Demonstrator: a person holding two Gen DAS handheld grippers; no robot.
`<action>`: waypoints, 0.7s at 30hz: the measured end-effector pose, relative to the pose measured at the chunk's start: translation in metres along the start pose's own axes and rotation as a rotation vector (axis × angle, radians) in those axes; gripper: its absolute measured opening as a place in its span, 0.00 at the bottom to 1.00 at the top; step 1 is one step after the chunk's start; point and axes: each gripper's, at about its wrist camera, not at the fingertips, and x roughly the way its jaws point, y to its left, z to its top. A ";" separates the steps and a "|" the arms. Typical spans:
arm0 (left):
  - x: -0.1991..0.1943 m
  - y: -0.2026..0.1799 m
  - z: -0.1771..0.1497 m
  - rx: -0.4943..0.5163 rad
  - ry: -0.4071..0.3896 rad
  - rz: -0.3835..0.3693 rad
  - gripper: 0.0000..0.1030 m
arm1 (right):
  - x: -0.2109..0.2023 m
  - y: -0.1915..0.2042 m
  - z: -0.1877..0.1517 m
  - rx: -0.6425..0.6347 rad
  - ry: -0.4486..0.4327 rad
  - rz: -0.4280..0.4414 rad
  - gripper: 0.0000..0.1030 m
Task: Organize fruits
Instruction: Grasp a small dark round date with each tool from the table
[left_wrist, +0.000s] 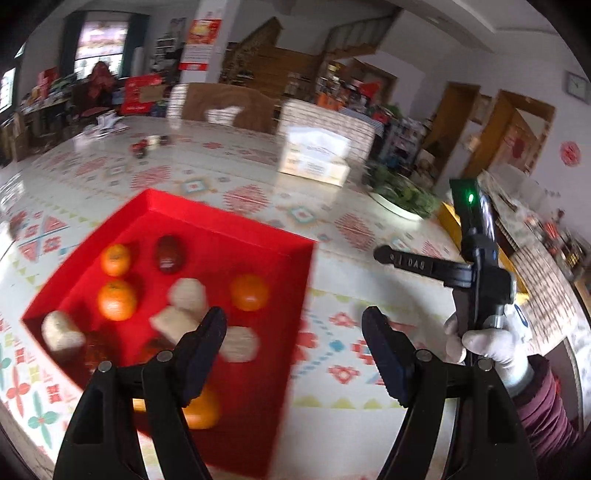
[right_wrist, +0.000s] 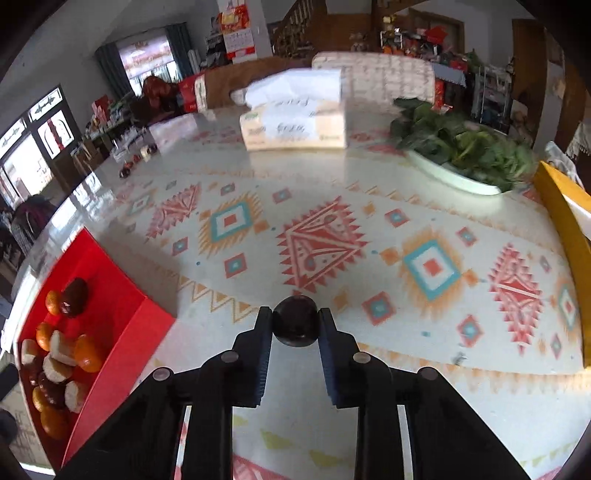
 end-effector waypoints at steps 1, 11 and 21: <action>0.006 -0.011 -0.001 0.024 0.013 -0.016 0.73 | -0.008 -0.004 -0.002 0.007 -0.011 0.002 0.26; 0.073 -0.080 -0.016 0.201 0.128 -0.044 0.73 | -0.056 -0.043 -0.043 0.046 -0.070 0.029 0.26; 0.117 -0.100 -0.014 0.259 0.189 0.041 0.24 | -0.050 -0.047 -0.050 0.059 -0.041 0.090 0.26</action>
